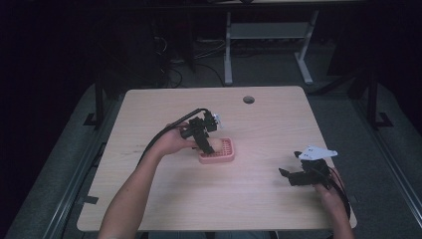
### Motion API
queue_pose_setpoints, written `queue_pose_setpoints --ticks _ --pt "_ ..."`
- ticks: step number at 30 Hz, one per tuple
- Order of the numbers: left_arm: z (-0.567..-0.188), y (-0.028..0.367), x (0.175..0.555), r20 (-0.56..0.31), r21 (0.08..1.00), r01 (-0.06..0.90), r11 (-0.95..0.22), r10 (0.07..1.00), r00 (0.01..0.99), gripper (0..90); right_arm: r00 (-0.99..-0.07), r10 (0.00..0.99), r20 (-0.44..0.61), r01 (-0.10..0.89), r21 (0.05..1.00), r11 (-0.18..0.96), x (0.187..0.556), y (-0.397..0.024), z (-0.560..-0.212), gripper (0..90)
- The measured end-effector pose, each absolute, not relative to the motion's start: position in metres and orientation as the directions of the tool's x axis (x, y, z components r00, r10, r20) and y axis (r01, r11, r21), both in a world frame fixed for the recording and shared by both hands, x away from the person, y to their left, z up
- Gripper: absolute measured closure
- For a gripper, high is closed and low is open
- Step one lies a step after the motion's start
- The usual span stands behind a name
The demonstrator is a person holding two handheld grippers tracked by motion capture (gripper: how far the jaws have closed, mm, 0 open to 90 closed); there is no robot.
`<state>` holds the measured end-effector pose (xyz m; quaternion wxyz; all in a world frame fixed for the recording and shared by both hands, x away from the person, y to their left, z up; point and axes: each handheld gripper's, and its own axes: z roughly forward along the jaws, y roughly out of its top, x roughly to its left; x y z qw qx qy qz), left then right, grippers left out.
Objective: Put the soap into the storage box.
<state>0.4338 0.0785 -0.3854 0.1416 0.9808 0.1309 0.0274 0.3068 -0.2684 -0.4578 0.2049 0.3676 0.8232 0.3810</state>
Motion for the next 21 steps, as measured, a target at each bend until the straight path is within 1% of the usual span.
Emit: queue_pose_setpoints --ticks 7,11,21 --pt "-0.384 0.076 0.438 0.006 0.297 0.261 -0.918 0.275 0.961 32.1 -0.647 0.76 -0.059 0.447 0.778 0.441 0.308 -0.268 -0.458 13.9" --pt "-0.382 0.068 0.441 0.017 0.285 0.246 -0.926 0.262 0.965 32.0 -0.647 0.76 -0.063 0.446 0.777 0.444 0.307 -0.268 -0.458 13.8" --pt "-0.378 0.059 0.446 0.022 0.29 0.243 -0.926 0.26 0.965 32.0 -0.645 0.761 -0.061 0.448 0.777 0.442 0.307 -0.269 -0.458 13.8"
